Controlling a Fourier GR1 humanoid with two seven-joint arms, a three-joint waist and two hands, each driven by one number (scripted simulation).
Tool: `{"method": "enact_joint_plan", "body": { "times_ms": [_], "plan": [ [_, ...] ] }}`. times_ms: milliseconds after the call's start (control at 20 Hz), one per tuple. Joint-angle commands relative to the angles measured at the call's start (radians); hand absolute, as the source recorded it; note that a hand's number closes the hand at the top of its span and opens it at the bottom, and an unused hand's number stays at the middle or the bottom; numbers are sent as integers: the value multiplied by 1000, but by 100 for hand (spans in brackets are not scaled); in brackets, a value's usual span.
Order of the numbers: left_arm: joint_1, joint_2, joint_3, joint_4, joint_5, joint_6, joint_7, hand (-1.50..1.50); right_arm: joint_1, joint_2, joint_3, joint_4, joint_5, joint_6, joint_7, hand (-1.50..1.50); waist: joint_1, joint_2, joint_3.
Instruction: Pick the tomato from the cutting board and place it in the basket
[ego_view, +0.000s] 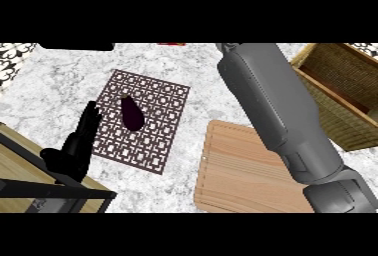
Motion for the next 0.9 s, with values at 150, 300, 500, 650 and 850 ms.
{"method": "enact_joint_plan", "body": {
  "times_ms": [150,300,500,650,850],
  "plan": [
    [-6,-37,21,-99,22,10,-13,0,13,-32,-16,2,96,136,196,150,-37,-20,27],
    [5,-39,33,-97,17,21,-28,0,3,-104,-58,24,100,182,164,150,-30,-13,27],
    [-13,-31,27,-134,9,55,36,0,62,-98,-74,-62,114,150,156,150,-37,-16,29],
    [26,-44,1,-180,-10,70,4,0,117,-115,-93,-87,119,142,116,150,-28,-15,29],
    [-8,-24,44,-153,20,42,39,0,188,-149,-123,-166,112,152,75,150,-38,-14,29]
  ]
}}
